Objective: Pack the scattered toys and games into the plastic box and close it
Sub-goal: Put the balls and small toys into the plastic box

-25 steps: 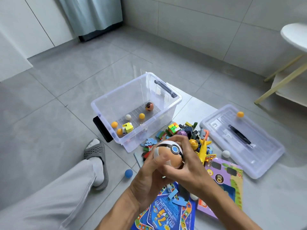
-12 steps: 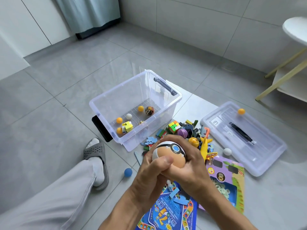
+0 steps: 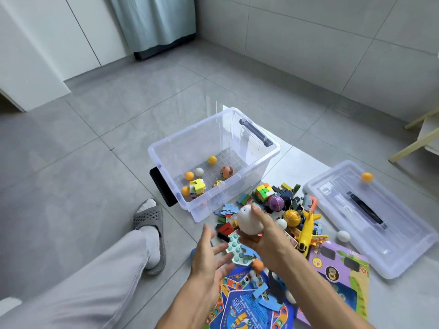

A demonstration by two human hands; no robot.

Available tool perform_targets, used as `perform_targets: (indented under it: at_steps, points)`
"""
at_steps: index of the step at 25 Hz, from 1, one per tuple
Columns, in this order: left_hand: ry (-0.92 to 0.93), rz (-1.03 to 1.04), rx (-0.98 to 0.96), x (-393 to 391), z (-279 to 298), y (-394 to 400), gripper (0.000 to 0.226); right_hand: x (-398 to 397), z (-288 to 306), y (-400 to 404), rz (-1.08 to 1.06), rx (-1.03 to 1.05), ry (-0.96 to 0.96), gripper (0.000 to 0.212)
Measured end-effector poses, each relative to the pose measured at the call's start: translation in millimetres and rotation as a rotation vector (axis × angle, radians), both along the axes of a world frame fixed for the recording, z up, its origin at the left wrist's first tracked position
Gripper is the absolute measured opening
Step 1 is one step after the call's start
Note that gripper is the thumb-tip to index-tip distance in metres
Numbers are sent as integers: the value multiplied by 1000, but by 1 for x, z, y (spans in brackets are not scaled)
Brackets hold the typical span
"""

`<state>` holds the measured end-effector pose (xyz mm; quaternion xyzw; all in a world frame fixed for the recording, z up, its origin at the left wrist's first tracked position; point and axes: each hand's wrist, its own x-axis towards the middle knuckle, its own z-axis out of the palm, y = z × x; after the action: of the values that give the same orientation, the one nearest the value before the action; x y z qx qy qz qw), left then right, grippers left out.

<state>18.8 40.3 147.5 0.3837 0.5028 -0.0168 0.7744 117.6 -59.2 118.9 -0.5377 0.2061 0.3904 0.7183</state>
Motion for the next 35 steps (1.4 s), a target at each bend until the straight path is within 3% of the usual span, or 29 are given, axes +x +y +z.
perform_targets:
  at_steps: [3,7,10,13,17,21,23,25,27,30,32,35]
  points:
    - [71,-5,59,-3,-18,15,51,49,9,55,-47,124,38,30]
    - [110,-39,142,-4,-45,24,47,81,9,91,-63,125,32,31]
    - [127,-20,234,-10,-68,36,30,66,-13,75,-63,26,15,26]
    - [275,-79,404,-29,-103,47,20,25,-54,27,-38,-134,25,27]
    - [501,-431,642,-38,-152,54,40,-34,-121,-56,49,-509,32,15]
    - [496,-843,884,-15,-193,48,61,-70,-165,-101,327,-976,-250,20]
    - [514,-959,968,-1,-214,52,69,-75,-175,-103,470,-1081,-446,31]
    - [525,-1025,1011,5,-235,61,62,-74,-185,-98,633,-1134,-638,44]
    - [491,-1056,1060,6,-249,68,43,-68,-192,-90,661,-1186,-758,49]
    - [486,-890,1023,4,-247,61,24,-44,-199,-94,439,-1304,-667,52]
    - [460,-838,990,11,-235,39,18,-25,-208,-115,537,-1299,-532,56]
    - [267,-1084,998,30,-218,-10,18,-18,-220,-129,759,-1114,-464,53]
